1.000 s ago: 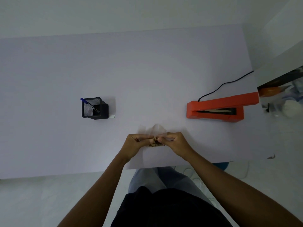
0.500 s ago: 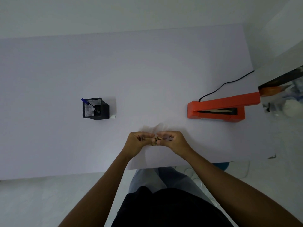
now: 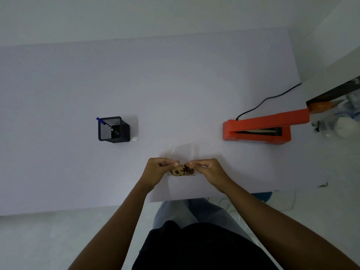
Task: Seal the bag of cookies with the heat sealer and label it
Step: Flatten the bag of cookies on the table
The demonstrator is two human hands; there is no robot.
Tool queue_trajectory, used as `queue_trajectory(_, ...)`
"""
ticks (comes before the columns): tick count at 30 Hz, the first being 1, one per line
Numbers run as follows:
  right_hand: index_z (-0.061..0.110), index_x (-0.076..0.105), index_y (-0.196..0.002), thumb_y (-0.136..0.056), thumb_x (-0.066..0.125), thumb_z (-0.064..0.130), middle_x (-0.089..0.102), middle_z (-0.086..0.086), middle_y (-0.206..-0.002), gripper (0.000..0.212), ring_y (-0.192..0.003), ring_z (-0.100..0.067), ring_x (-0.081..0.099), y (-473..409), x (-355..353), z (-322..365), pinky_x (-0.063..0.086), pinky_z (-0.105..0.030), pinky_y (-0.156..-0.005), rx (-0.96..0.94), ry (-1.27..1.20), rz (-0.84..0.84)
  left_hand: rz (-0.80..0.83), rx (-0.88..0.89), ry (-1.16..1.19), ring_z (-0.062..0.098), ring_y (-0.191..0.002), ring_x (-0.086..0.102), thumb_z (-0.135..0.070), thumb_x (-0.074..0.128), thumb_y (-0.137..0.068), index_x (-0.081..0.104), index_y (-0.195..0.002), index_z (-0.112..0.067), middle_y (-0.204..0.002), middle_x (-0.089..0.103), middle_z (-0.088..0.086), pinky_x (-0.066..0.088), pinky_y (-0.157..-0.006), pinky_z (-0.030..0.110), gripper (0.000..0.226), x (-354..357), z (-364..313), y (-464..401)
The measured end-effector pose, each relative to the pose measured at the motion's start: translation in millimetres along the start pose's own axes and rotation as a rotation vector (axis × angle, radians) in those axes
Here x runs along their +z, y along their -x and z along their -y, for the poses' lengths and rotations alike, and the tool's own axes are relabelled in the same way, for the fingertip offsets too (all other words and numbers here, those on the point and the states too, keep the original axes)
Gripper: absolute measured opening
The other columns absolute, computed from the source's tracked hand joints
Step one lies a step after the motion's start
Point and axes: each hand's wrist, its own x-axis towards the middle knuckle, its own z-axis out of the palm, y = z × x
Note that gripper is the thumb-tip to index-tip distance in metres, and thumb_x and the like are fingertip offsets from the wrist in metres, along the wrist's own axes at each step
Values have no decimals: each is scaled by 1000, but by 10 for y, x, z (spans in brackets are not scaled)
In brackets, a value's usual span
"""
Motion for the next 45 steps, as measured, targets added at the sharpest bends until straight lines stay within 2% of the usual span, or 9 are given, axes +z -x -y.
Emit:
queue_trajectory(6,12,76,-111,-92,67,29,78,3,-103,27,-96,-6,71,-6,-23,32,53,-16,-78,24,8,-1,-26,3,16,24,-86,73,-18,71,-87,78,-97,-4,-91,77,10,60,-80,32,19,-44,-6,-17)
queue_trajectory(14,10,78,-106,-91,70,21,79,0,-99,20,-98,-14,72,-46,-86,-57,58,-30,-88,46,0,-53,-58,43,-111,21,-78,74,-15,73,-85,79,-92,-5,-85,78,7,61,-74,28,14,-39,33,-84)
queue_trajectory(19,8,77,-103,-89,72,17,79,-6,-94,18,-88,-18,73,-31,-11,-74,59,-27,-75,73,-47,-106,-105,74,-226,15,-70,72,-15,75,-84,80,-85,-11,-78,77,0,60,-70,25,7,-93,91,-123)
queue_trajectory(22,10,78,-100,-88,74,17,79,-8,-89,15,-82,-22,74,-40,33,-99,62,-33,-76,98,-67,-142,-85,98,-294,15,-70,71,-15,73,-86,80,-84,-12,-77,77,-2,60,-69,24,7,-134,125,-159)
queue_trajectory(26,10,79,-93,-85,77,16,78,-11,-82,10,-72,-20,71,-54,63,-120,62,-34,-72,147,-104,-205,-79,124,-406,4,-71,68,-16,72,-87,79,-84,-14,-77,74,-7,53,-69,14,8,-148,190,-224)
queue_trajectory(30,8,79,-90,-85,78,18,77,-18,-87,12,-74,-26,71,-61,109,-138,64,-41,-74,206,-126,-244,-98,130,-583,5,-71,65,-29,72,-88,78,-84,-17,-77,72,-8,53,-68,22,14,-150,237,-290)
queue_trajectory(34,0,76,-99,-85,78,19,77,-16,-90,23,-80,-28,76,-103,152,-136,64,-36,-68,268,-113,-274,-135,94,-742,4,-66,60,-42,69,-87,76,-78,-19,-73,66,-8,49,-62,22,26,-128,238,-335)
queue_trajectory(39,2,76,-92,-84,78,18,77,-17,-89,19,-77,-28,76,-177,145,-130,64,-42,-69,248,0,-297,-236,125,-892,8,-60,56,-49,68,-86,75,-70,-17,-69,61,-3,44,-53,21,36,-89,260,-350)
queue_trajectory(45,1,77,-87,-83,80,20,77,-16,-81,19,-71,-28,76,-230,168,-108,64,-43,-67,267,99,-312,-292,126,-961,15,-73,58,-48,67,-87,76,-78,-15,-80,63,0,57,-65,34,36,-66,254,-332)
